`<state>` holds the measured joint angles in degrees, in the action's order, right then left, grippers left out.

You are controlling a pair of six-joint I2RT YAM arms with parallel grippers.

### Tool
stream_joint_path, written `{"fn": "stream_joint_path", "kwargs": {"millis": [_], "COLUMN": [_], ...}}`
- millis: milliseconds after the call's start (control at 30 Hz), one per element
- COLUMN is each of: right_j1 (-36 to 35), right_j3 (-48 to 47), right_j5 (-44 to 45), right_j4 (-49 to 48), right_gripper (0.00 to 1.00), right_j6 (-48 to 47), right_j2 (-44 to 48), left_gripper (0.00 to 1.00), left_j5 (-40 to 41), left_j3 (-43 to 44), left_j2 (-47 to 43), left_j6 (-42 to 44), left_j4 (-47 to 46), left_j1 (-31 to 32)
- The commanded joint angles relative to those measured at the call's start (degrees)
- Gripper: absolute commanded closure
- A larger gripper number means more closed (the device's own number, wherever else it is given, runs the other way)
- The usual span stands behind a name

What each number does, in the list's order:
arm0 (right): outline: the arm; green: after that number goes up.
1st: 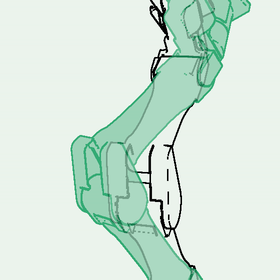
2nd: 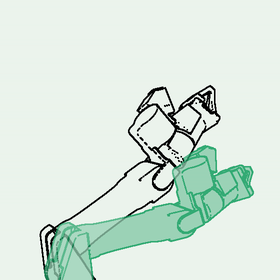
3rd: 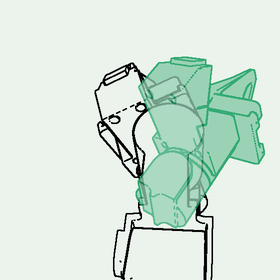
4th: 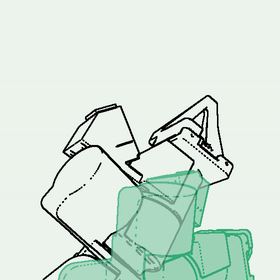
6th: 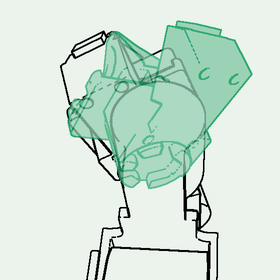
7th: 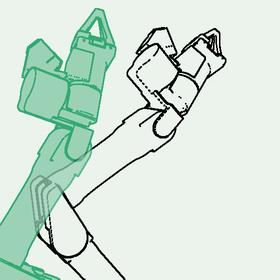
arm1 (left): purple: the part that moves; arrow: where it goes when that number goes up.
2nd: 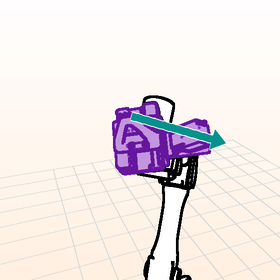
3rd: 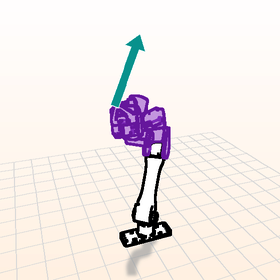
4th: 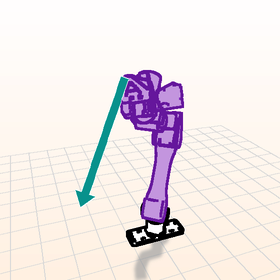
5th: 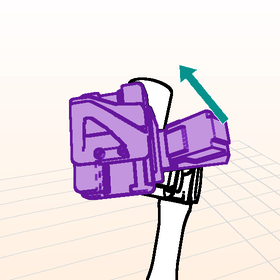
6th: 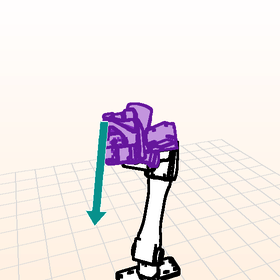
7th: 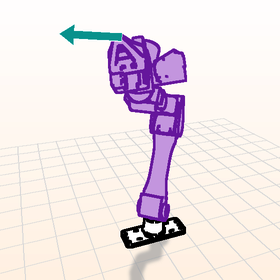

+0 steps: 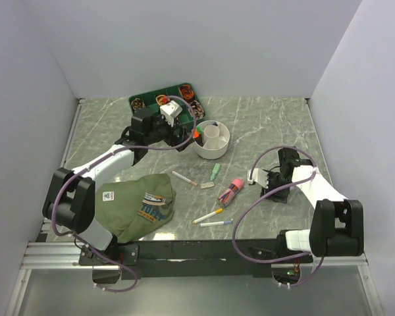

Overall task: Sort the stationery into containers
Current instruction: Pick up the pen from the center of the board.

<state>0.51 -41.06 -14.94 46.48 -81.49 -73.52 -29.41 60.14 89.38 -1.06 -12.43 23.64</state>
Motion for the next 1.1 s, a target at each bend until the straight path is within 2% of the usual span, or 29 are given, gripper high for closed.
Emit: {"fn": "stream_joint_path", "kwargs": {"millis": [0, 333, 533, 633, 667, 767, 867, 933, 1067], "right_j1": [-0.2, -1.8, -3.4, -4.0, -4.1, -4.2, -4.2, -4.3, -6.2], "right_j3": [-1.4, 0.2, 2.0, 3.3, 3.4, 2.4, -3.1, -11.0, -23.9], "right_j5": [1.5, 1.5, 2.0, 2.7, 2.8, 2.1, -1.6, -6.9, -14.8], "right_j4": [-2.6, -5.3, -6.4, -6.5, -6.4, -4.9, -1.6, 1.0, 0.2], "right_gripper": [0.32, 0.33, 0.38, 0.53, 0.64, 0.82, 0.89, 0.9, 0.94], "right_j6": [-2.8, -5.4, -5.9, -5.7, -5.3, -4.5, 1.7, 6.8, 26.1], "right_j2": [-2.4, -5.1, -6.5, -7.0, -7.2, -6.5, -4.7, -4.2, -4.4], "left_gripper": [0.01, 0.0, 0.01, 0.01, 0.01, 0.01, 0.01, 0.0, 0.01], "left_j5": [0.7, 2.3, 3.4, 4.3, 4.4, 5.2, 7.2, 7.5, 13.3], "left_j3": [3.4, 5.7, 5.9, 5.8, 5.7, 5.6, 6.7, 8.7, 11.8], "left_j2": [1.1, 3.3, 3.9, 3.7, 3.5, 3.1, 2.5, 1.8, -1.6], "left_j6": [0.4, 2.8, 2.9, 3.4, 3.5, 4.2, 5.1, 5.4, 8.8], "left_j4": [0.2, 1.0, 1.2, 1.6, 1.6, 2.1, 4.8, 7.1, 14.7], "left_j1": [0.8, 2.0, 2.2, 2.2, 2.2, 2.2, 2.1, 1.2, 0.1]}}
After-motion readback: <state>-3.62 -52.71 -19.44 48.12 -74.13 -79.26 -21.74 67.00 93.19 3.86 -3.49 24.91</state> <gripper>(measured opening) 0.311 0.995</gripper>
